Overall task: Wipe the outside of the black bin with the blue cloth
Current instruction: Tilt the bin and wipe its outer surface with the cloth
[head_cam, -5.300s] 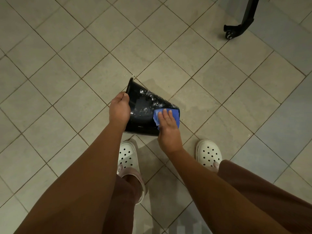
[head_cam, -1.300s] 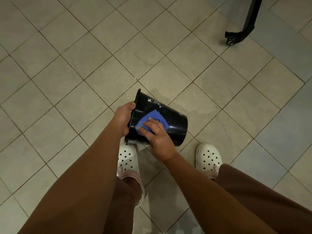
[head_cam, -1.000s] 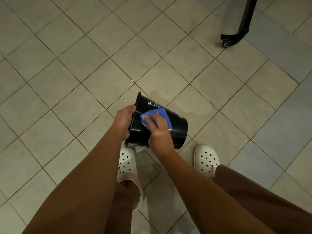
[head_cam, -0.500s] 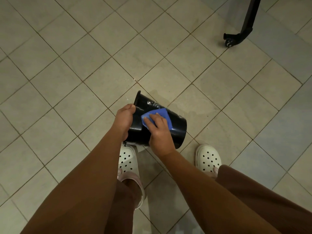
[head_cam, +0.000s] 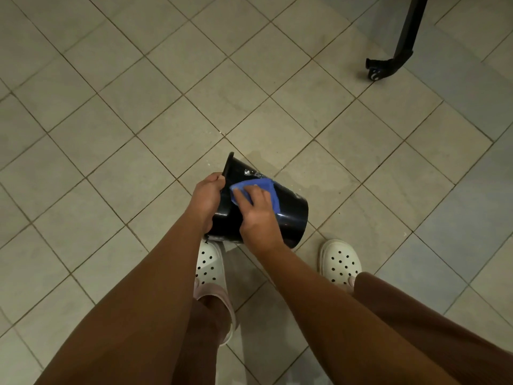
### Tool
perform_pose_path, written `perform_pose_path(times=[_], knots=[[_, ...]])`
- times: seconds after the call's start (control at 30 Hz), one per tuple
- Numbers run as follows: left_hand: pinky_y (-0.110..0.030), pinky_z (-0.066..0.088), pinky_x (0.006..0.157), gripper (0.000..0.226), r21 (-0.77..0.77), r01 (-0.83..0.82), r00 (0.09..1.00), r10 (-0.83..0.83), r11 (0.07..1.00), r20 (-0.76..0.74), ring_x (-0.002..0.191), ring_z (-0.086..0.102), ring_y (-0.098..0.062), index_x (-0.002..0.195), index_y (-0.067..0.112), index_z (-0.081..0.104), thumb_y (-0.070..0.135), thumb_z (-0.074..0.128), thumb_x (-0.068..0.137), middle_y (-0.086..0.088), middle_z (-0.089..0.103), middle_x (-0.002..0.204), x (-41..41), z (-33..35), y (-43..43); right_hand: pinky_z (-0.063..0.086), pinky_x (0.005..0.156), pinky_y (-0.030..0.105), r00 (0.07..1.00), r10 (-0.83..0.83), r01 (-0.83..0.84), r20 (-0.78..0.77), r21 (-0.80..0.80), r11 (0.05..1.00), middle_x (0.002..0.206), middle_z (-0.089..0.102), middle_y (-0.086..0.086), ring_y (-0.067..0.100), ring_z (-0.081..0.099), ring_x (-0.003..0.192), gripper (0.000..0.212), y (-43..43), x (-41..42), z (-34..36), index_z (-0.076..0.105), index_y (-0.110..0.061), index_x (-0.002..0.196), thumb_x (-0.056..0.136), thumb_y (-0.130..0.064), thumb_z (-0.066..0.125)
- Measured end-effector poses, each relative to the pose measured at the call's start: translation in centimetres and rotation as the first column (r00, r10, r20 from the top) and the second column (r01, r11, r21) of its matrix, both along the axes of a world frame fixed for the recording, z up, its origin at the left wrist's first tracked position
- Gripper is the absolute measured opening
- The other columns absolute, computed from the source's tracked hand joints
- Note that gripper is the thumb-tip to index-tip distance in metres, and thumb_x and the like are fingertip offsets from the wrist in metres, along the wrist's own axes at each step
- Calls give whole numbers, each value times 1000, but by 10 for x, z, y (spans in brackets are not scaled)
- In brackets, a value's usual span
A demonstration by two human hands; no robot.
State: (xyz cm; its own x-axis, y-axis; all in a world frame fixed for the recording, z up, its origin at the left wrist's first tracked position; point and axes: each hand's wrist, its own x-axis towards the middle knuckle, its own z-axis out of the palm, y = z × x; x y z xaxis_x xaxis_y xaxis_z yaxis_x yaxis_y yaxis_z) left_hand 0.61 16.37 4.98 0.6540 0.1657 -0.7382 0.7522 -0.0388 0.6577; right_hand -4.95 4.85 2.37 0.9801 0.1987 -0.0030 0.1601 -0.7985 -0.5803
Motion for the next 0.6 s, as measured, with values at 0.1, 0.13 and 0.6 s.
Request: perform_pose_path(times=[0.1,0.13,0.6], knots=[[-38,51,72,25,15,-10,1000,10,1000,-1,85,63,-31,88,20,66,20,43,98,-13,67,92,1,0,-1,30,109,40,995,-22,23,-102,4,1000,140,36,18,32,29,130,60,-8,20,-3,38,-7,139,83,-4,58],[-38,51,71,25,28,-9,1000,9,1000,2,87,63,-32,91,20,66,21,42,98,-14,67,95,1,0,-3,30,109,40,989,-67,66,-131,-6,998,140,35,18,32,29,129,60,-12,21,-4,36,-6,140,84,-5,57],[-37,52,72,27,49,8,1000,-8,999,7,84,63,-30,90,21,65,20,39,99,-13,67,95,-3,-2,-3,30,107,38,989,-100,99,-105,-10,995,138,38,19,33,32,127,58,-13,20,-8,38,-4,138,84,-3,57]])
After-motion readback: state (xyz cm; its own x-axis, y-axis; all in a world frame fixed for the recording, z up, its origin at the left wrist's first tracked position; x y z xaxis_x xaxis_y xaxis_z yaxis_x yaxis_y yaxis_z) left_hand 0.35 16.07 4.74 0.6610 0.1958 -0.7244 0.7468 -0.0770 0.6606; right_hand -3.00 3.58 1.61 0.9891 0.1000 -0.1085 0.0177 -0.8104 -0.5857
